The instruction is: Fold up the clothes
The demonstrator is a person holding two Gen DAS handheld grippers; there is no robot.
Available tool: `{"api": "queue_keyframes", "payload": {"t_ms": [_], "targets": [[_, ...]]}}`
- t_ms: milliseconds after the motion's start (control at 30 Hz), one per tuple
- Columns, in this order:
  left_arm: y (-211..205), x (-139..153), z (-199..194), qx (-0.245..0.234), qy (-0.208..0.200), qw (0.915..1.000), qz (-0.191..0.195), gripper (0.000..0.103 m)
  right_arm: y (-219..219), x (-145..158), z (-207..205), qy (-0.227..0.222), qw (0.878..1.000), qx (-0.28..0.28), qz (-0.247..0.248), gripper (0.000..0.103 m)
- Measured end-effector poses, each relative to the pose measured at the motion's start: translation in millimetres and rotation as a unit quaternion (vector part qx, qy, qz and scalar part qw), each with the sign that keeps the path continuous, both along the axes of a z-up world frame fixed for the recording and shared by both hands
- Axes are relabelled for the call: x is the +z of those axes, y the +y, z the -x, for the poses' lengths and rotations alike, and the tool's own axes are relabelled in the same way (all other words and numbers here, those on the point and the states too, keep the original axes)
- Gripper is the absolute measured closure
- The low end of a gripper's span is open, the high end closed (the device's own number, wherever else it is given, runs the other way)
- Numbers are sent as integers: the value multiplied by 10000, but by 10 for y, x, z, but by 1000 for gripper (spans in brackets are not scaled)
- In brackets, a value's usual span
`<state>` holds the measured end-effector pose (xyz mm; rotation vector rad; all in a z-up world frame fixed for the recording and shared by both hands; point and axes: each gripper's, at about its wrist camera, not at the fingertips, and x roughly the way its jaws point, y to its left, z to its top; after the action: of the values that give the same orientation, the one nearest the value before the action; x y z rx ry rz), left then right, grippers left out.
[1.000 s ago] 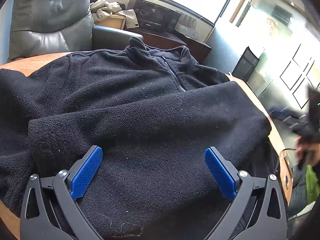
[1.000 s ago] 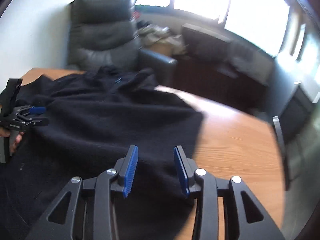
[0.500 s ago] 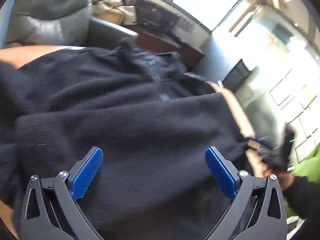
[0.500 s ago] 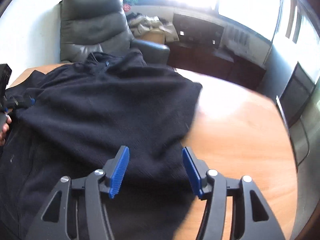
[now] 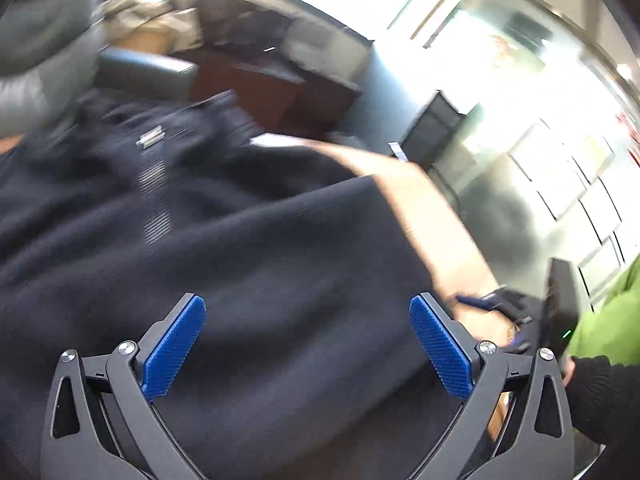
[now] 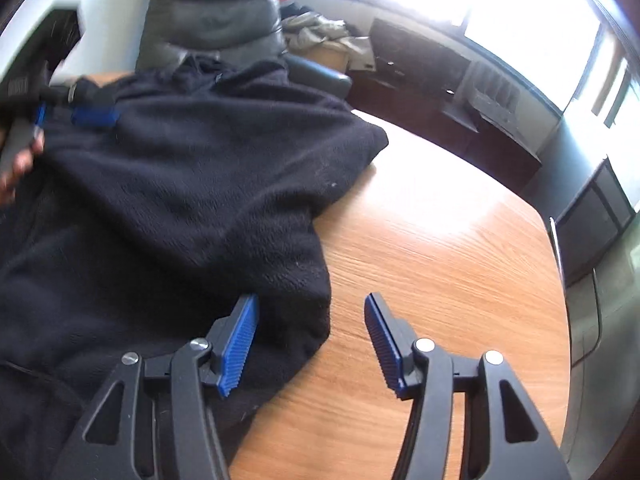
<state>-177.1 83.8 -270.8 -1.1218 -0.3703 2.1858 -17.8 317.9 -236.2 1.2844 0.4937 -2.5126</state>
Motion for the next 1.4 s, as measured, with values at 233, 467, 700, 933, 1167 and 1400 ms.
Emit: {"api": "queue_keyframes", "payload": {"t_ms": [233,467,700,933,1167,1400], "targets": [[999,-256,502,-459,-620,9964,-339,0,66,120,-24,320,9950,-750,582,82],[1209,-283,348,-542,0,9985,-4,1,336,-79,-223,-37,9707,-2103,1160,80],[1060,-250,399,-452,-283,9979,-373,0,-90,136,-228,627,9924,-1059,-69,69],[976,-275,390,-425,-205,9973,-561,1,145,-15,-84,363,9867,-1561,259,81],[1039,-222,346,-511,-165,9981,-310,1,251,-23,-318,234,9613,-2703,477,39],[538,-33,-102,-418,-145,9988,187,0,419,866,-423,526,9839,-1388,997,31]]}}
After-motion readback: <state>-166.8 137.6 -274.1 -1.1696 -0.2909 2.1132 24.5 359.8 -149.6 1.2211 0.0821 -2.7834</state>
